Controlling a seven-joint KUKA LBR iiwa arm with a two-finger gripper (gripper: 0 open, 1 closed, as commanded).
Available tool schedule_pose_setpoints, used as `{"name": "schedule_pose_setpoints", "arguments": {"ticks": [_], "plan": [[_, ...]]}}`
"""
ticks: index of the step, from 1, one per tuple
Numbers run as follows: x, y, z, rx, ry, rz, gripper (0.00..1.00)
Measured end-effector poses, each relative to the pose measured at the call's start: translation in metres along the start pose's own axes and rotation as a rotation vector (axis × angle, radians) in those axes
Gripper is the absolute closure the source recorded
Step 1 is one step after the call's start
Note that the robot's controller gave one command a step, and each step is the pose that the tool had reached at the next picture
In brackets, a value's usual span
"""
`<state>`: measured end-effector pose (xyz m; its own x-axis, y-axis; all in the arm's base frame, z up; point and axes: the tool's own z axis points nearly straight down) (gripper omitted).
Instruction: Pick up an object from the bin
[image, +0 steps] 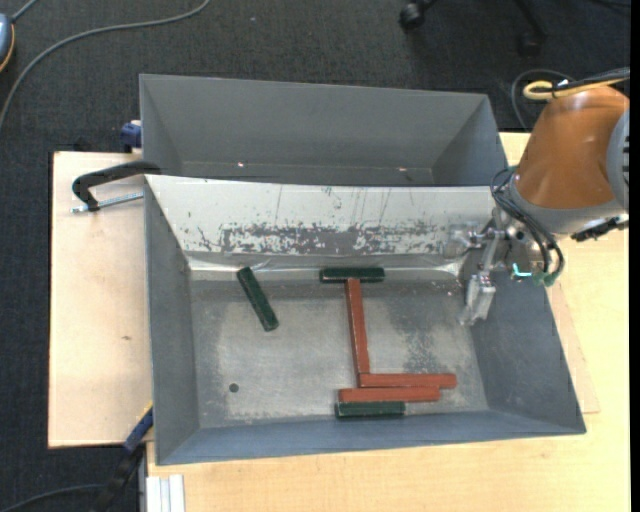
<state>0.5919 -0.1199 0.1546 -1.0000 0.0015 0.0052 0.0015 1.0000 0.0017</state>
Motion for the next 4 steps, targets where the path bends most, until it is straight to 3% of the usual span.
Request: {"name": "schedule_pose_setpoints", "arguments": {"ticks": [1,2,3,4], "plan": [[0.049,0.072,0.017,-0.002,-0.003,-0.197,0.0],[0.099,0.098,0.084,0.002,-0.009,-0.488,0.0],[0.098,0.098,0.083,0.004,-0.014,-0.487,1.0],[0.074,0.083,-0.074,0.006,-0.02,-0.445,1.0]]}}
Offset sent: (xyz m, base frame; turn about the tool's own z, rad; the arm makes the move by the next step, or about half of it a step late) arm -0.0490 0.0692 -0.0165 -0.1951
